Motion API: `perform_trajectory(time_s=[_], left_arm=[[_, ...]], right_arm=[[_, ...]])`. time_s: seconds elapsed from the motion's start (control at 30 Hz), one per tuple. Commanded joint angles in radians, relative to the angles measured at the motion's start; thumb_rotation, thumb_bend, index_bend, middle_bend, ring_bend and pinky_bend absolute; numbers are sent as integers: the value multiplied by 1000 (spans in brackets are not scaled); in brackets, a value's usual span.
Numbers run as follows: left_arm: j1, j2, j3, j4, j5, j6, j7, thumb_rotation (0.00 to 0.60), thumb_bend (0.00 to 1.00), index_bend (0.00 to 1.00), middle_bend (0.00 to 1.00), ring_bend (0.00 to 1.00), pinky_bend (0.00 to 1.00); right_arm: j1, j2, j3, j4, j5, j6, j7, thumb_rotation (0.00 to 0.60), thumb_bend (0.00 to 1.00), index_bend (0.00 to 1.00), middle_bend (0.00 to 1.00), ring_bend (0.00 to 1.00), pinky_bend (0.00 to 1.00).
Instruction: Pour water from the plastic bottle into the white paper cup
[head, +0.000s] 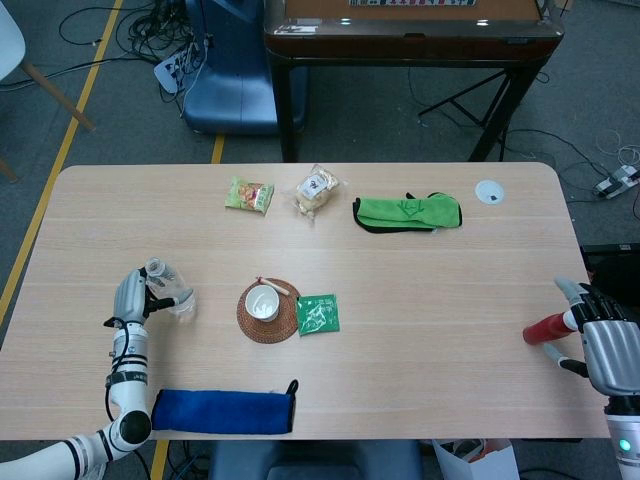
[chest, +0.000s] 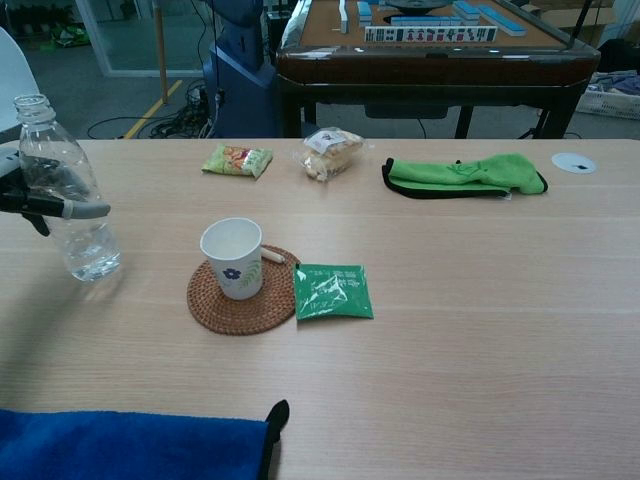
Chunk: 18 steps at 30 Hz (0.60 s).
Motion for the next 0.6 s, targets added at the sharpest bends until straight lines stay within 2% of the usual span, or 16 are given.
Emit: perform_trajectory(time_s=[0.03, 0.27, 0.43, 0.6], left_arm=[[23, 3, 9, 26, 48, -14, -79, 600, 55, 658, 641, 576, 537], [34, 3, 30, 64, 89, -39, -135, 600, 55, 612, 495, 449, 471], [35, 10, 41, 72, 88, -71, -140, 600, 55, 571, 427, 384, 425], [34, 20, 42, 69, 72, -102, -139, 600, 56, 476, 319, 288, 356]], right_arm=[[0, 0, 0, 0, 0, -1, -1, 600, 45, 126, 189, 132, 236], [0, -1, 0, 0, 0, 0, -2, 600, 45, 126, 189, 132, 237], [0, 0, 0, 0, 0, 0, -2, 600, 45, 126, 189, 132, 237], [0, 0, 0, 1, 0, 0, 0, 600, 45, 126, 189, 132, 236]])
